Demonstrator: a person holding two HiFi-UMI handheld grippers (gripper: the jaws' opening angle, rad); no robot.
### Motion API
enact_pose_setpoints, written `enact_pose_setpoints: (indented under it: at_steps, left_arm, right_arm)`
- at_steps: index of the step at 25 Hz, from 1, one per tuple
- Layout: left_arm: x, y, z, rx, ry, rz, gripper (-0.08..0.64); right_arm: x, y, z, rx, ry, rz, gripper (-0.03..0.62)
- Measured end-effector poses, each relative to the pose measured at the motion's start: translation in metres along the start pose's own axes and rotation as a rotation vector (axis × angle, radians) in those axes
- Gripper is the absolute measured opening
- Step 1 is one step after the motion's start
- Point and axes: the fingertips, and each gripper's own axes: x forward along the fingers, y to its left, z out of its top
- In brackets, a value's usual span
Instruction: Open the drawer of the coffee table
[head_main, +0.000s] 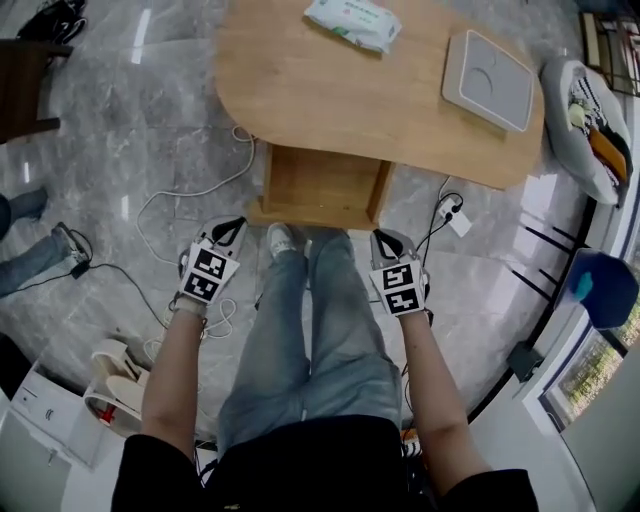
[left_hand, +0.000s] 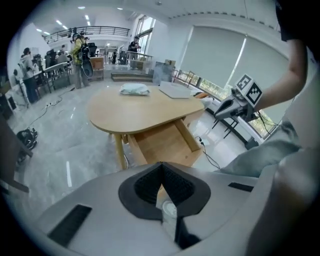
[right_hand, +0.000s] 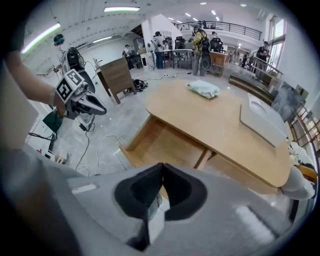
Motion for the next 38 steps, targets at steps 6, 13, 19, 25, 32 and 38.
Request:
enact_pose_setpoints:
  at_steps: [6,13,19,25,32,38]
  left_arm:
    - [-0.064,-0.029,0.049,-0.082,-0.121,-0.046,0.014]
    - [-0.138,-0.044,0.111,-0.069,-0.229,-0.007,0.015]
    - [-0.200,-0.068,0.159,0.004,-0.321,0.018,0.015]
    - [-0.266,-0.088,0.206,0.038,-0.452,0.059,0.014]
    - [-0.345,-0.123,0.249,0.054,-0.566,0.056,0.014]
    - [-0.405,-0.138,0.282,0.081,-0.661,0.103,0.014]
  right_arm:
    - [-0.057,0.018,0.052,0.010,-0.094,-0.003,-0.002]
    - [-0.126,0.034,0.116,0.034,-0.221,-0.014,-0.002]
    - [-0.191,0.052,0.156,0.006,-0.309,-0.026,-0.002]
    - [-0.254,0.063,0.196,-0.005,-0.419,-0.041,-0.002]
    - [-0.339,0.075,0.236,0.003,-0.551,-0.040,-0.002]
    - [-0.403,0.083,0.265,-0.021,-0.659,-0.038,-0.002]
